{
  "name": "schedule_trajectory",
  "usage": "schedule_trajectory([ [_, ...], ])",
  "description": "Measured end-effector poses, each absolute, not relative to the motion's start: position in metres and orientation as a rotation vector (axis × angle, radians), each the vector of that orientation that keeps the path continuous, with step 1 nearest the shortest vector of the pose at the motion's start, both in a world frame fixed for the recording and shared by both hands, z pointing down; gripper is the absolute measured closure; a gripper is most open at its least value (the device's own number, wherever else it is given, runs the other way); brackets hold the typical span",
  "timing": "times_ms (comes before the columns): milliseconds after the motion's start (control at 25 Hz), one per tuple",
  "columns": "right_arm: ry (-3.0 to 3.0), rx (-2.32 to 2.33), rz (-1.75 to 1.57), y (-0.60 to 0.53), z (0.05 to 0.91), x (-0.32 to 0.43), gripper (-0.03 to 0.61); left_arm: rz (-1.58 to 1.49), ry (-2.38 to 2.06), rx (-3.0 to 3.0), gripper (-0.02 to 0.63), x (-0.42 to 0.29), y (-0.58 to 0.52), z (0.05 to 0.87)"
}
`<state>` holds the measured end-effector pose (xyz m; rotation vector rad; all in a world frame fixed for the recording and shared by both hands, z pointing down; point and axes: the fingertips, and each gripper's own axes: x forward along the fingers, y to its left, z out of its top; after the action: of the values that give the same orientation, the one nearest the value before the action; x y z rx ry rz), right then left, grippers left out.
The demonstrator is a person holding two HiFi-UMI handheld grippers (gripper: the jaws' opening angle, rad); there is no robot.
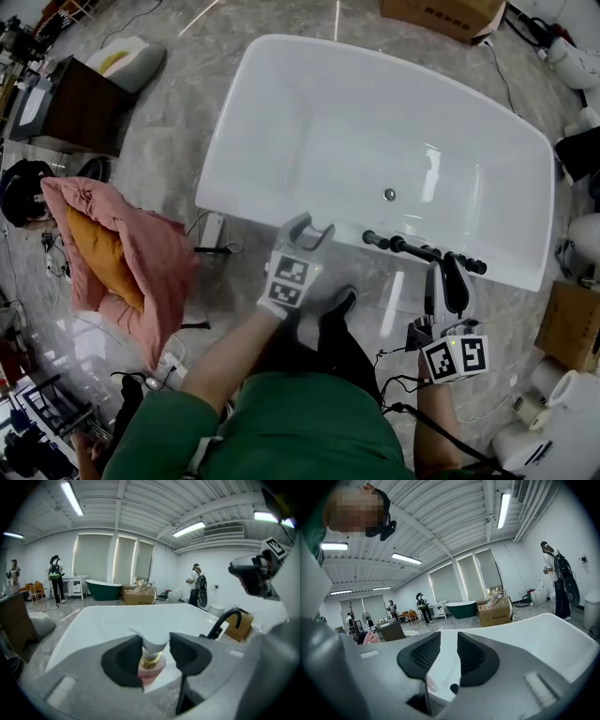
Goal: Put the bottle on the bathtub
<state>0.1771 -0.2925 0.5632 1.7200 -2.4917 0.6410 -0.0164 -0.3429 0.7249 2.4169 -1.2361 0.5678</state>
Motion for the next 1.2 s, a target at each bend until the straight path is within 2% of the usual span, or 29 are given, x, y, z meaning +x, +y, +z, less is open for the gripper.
schedule_trajectory([
  [440,-2.508,1.727,0.646,-0.284,0.557,0.167,0.479,0.634,-1.272,2.394,0.432,-0.036,-0.335,0.73],
  [720,-2.51,1.738,0.626,-0.28,0.546,0.162,0.479,0.638,-1.252,2.411,0.39,-0.043,-0.327,0.718],
  [960,-2.517,1.772,0.561,-0.276,0.523,0.166,0.479,0.592,-1.312,2.415,0.39,-0.075,-0.313,0.686],
  [1200,-2.515,1.813,0.44,-0.272,0.49,0.161,0.479,0.533,-1.431,2.451,0.42,-0.117,-0.309,0.622],
])
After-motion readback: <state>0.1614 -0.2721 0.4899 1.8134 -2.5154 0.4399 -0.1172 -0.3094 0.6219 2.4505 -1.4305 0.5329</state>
